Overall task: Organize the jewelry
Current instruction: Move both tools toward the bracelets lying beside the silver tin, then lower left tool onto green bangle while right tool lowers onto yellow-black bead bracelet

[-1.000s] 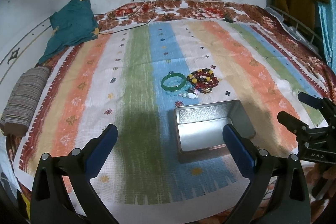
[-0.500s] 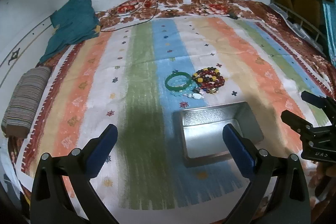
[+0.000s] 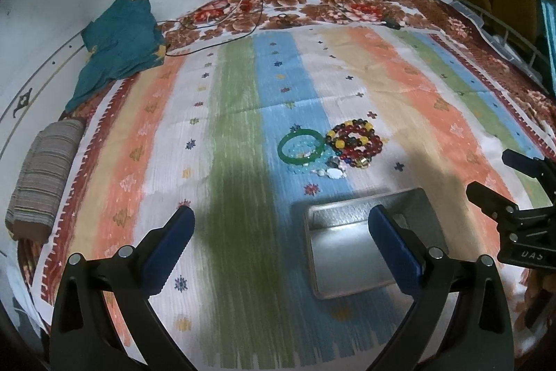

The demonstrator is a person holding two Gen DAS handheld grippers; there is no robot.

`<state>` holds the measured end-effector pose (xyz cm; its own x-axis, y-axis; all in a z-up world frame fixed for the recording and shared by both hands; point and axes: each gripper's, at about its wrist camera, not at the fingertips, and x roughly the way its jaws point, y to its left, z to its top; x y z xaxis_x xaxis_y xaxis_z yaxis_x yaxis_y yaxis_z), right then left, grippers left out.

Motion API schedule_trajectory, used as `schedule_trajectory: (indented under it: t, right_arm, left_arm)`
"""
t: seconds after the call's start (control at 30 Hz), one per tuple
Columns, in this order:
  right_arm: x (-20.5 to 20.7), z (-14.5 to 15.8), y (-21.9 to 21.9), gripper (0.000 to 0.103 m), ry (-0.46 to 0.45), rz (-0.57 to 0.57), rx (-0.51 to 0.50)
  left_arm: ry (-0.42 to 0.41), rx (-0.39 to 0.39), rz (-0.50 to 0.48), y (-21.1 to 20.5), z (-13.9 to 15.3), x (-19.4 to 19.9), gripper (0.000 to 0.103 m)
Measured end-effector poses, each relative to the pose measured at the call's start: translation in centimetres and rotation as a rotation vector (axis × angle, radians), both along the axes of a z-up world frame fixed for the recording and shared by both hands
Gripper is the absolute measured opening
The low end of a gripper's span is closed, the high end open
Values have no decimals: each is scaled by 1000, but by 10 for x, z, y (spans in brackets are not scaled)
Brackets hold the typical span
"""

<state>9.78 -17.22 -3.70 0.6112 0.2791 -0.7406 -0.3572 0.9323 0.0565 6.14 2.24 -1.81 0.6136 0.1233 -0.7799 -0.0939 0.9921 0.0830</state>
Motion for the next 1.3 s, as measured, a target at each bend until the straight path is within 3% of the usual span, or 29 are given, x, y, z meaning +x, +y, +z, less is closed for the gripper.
schedule_trajectory:
  t: [0.27, 0.57, 0.9, 1.3]
  right_arm:
    - [12, -1, 2, 99, 11, -6, -2]
    - [32, -5, 5, 99, 22, -25, -7]
    - [46, -8, 12, 99, 19, -19, -33]
    - [64, -22, 16, 99, 36, -26, -72]
  left_arm:
    - [13, -40, -2, 6, -2, 21, 97]
    - [32, 3, 18, 5, -9, 42, 97]
    - [35, -31, 54, 23, -15, 61, 97]
    - [118, -13, 98, 30, -38, 93, 97]
